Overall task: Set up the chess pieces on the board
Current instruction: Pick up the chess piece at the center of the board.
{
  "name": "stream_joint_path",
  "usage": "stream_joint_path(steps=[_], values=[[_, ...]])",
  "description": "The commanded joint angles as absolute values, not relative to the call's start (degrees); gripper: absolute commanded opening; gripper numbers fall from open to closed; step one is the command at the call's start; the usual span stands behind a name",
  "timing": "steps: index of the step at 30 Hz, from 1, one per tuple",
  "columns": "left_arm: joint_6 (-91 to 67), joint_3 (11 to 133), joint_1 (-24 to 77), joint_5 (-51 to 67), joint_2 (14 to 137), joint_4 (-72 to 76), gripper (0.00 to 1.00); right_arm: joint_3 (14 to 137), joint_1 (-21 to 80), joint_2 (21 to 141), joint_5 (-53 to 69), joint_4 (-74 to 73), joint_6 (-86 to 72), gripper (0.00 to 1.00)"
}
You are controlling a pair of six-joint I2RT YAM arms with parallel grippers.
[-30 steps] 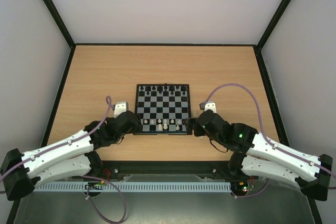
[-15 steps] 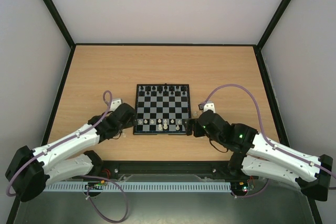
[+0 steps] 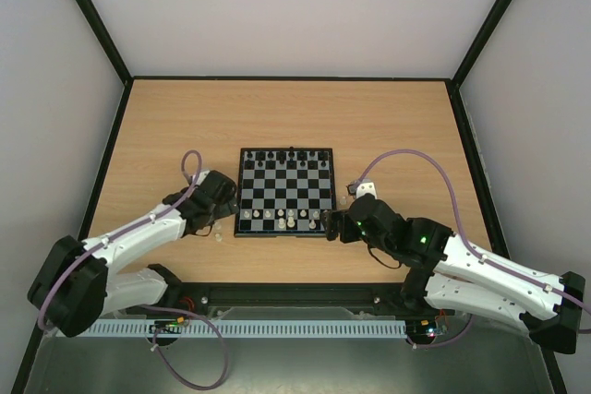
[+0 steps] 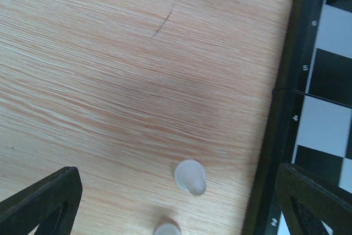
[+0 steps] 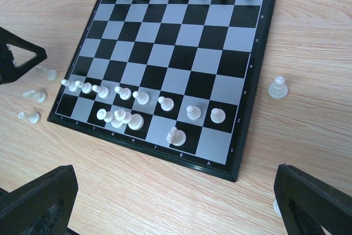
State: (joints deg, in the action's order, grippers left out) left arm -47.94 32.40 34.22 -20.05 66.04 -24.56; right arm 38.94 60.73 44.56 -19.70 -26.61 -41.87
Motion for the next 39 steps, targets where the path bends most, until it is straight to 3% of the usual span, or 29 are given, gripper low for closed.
stream_joint_path(steps=[1, 4, 7, 13, 31, 39], values=[[-45.73, 33.14, 32.88, -18.23, 69.35, -22.05, 0.99, 38.31, 60.80, 44.16, -19.43, -25.92, -40.96, 0.99], [-45.63, 33.29, 32.87, -17.28, 70.76, -22.02, 0.94, 38.31, 60.81, 44.27, -19.22, -25.82, -40.87, 0.99], [-45.19, 32.61, 32.87, -15.41, 70.52, -21.22, 0.66, 38.32, 60.80, 44.36, -19.07, -25.72, -40.75, 0.99], [-44.91, 32.15, 32.87, -15.08, 70.88, -21.79, 0.42, 38.20, 60.84, 44.41, -18.90, -25.75, -40.73, 0.99], [-43.60, 33.54, 32.78, -16.44, 75.53, -20.39, 0.11, 38.12, 60.80, 44.22, -18.44, -25.53, -40.51, 0.99], [-43.28, 36.85, 35.37, -17.60, 69.65, -27.11, 0.09, 38.23, 60.83, 44.36, -18.64, -25.66, -40.60, 0.99]])
